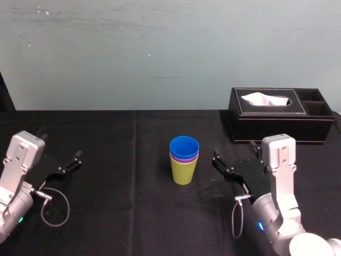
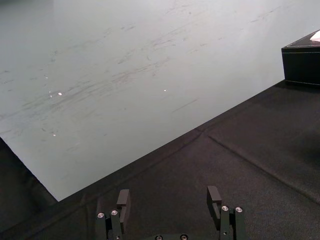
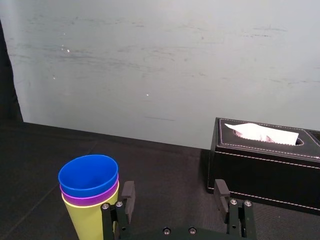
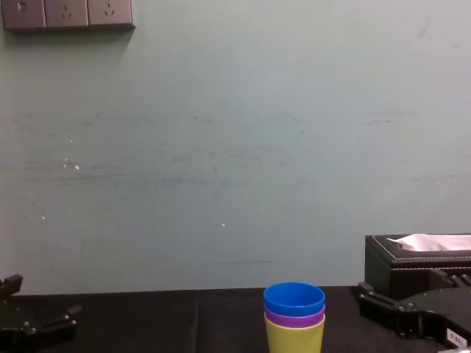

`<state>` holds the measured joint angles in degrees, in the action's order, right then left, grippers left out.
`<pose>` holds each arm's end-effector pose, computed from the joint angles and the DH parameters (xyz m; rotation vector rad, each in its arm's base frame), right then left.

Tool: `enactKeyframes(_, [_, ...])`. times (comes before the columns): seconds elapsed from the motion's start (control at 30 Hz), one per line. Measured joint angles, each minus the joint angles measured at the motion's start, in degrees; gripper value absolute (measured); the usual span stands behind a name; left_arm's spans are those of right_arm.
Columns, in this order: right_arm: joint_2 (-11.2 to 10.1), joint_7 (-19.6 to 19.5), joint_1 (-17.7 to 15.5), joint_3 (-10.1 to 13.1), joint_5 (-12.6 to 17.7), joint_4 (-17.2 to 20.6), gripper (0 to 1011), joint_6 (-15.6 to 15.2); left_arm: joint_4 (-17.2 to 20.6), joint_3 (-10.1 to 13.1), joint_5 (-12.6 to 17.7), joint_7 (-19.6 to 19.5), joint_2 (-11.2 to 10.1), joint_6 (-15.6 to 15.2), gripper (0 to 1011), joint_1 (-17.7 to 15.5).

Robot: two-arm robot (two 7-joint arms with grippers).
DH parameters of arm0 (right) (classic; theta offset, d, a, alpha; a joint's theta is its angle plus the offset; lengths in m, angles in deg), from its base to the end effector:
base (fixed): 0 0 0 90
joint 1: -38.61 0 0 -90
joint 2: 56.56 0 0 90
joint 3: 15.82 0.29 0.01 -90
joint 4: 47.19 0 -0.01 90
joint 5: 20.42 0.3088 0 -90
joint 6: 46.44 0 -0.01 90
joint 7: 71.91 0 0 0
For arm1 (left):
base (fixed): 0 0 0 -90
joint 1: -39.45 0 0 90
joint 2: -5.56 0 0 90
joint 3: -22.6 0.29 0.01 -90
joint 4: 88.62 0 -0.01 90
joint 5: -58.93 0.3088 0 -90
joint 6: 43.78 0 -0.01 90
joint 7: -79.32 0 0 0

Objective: Stack the three plastic cups sequentially using one hand.

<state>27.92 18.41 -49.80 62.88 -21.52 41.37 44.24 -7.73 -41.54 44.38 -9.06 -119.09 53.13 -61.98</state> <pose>0.3306 0.0344 -0.3036 -0.0862 -0.0960 -1.3680 0.3581 0.0828 -0.3023 0.3046 -0.2850 1.2481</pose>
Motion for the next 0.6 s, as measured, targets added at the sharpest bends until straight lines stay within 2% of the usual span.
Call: enactKeyframes(0.6, [0.00, 0.00, 0.00, 0.00, 0.00, 0.00, 1003, 0.00, 0.00, 0.00, 0.00, 0.00, 0.00, 0.00, 1000, 0.00])
